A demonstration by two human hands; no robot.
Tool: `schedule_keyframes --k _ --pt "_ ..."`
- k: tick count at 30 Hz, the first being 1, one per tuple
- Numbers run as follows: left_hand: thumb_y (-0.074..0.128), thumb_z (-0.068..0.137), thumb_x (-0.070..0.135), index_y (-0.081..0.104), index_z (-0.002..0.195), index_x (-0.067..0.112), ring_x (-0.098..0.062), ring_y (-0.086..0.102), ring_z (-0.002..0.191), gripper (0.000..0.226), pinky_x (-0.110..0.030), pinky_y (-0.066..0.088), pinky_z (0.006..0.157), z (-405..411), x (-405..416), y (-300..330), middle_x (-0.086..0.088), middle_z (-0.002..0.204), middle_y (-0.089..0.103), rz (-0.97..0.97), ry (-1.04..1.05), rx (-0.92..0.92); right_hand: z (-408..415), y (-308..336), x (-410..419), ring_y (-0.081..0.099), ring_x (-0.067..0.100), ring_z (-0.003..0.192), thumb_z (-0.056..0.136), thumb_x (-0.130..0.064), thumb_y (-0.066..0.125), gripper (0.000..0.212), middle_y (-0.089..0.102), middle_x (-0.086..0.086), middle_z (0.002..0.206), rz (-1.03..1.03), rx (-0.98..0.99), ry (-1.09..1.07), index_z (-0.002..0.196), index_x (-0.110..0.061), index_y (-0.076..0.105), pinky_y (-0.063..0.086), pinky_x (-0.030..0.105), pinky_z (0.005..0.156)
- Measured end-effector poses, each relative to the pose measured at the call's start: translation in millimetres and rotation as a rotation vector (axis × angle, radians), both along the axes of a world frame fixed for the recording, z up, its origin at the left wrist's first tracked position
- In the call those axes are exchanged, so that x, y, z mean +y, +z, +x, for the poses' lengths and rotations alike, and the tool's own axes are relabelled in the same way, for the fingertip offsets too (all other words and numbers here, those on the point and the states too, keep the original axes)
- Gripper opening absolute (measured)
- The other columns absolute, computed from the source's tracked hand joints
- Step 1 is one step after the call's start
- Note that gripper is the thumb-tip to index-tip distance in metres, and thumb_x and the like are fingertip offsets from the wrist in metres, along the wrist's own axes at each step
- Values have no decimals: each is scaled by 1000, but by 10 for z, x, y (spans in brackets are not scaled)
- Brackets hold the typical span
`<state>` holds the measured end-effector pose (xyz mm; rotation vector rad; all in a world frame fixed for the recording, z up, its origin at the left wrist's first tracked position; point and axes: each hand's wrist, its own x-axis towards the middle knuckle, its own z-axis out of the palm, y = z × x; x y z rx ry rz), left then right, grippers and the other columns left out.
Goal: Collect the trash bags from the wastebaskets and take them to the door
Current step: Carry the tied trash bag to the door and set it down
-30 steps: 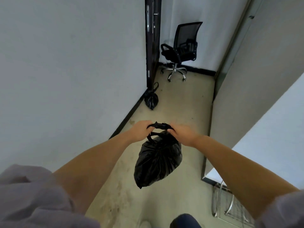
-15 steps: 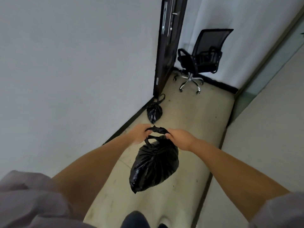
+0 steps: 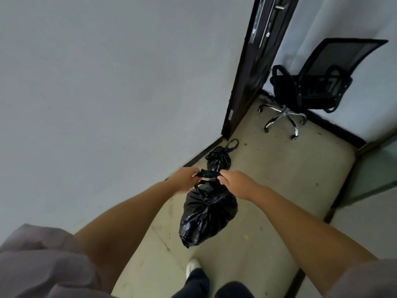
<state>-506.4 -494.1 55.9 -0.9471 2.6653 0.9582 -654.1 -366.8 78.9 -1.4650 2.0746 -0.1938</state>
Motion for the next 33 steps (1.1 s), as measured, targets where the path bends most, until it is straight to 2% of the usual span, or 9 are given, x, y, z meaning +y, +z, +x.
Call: schedule_keyframes --k 2,6,11,17,21,24,27,29,33 --pt "42 98 21 59 110 7 -28 59 95 25 -35 44 82 -168 -272 -42 -14 105 65 0 31 -17 -177 -52 -304 58 28 81 102 -27 30 31 63 13 92 -13 -43 -4 97 -10 54 46 39 74" --pt "39 100 28 52 126 15 -26 54 117 32 -37 43 97 -430 -853 -126 -6 126 59 -63 16 -57 -501 -227 -915 60 29 82 102 -28 30 27 64 15 93 -20 -41 43 83 -14 43 46 40 72" --pt "30 102 29 29 146 20 -17 16 147 45 -45 0 121 -661 -1791 -240 -1 156 27 -555 -156 -254 -887 -602 -1680 59 34 76 102 -29 29 35 62 20 88 -11 -63 93 87 -4 48 43 45 67" --pt "28 101 24 7 152 16 -25 -4 149 56 -56 -15 113 -936 -2544 -698 -10 161 1 -825 -138 -390 -1279 -1277 -2365 56 31 72 103 -29 27 36 59 16 82 13 -67 143 90 -4 49 37 37 63" --pt "29 99 28 -4 151 18 -24 -13 147 62 -60 -15 112 -939 -2798 -1325 -10 160 -9 -931 103 -352 -1463 -1949 -2628 45 19 56 103 -28 28 31 46 2 66 -5 -59 126 80 -10 40 30 30 54" --pt "34 98 32 0 151 14 -18 -24 143 66 -52 -23 111 -824 -3008 -1753 -7 159 -12 -1074 189 -268 -1552 -2506 -2750 35 13 48 103 -28 29 35 39 -2 60 -56 -45 98 68 -19 30 23 26 48" --pt "37 97 33 11 151 15 -10 -33 139 63 -43 -30 110 -816 -3200 -2048 0 157 -6 -1209 246 -142 -1620 -3043 -2861 43 15 53 102 -28 30 32 46 0 64 -104 -47 44 73 -16 37 30 29 51" --pt "36 96 33 17 150 17 -9 -25 143 60 -43 -25 112 -882 -3287 -2198 1 159 7 -1258 312 -32 -1647 -3376 -2928 55 23 64 102 -28 30 31 56 7 74 -152 -47 22 83 -8 44 40 39 59" --pt "39 96 31 22 150 18 -25 19 146 58 -52 1 111 -1045 -3314 -2560 -5 158 22 -1319 449 73 -1691 -4012 -3031 57 30 70 102 -27 29 33 59 13 79 -212 -22 4 87 -4 47 41 41 61"
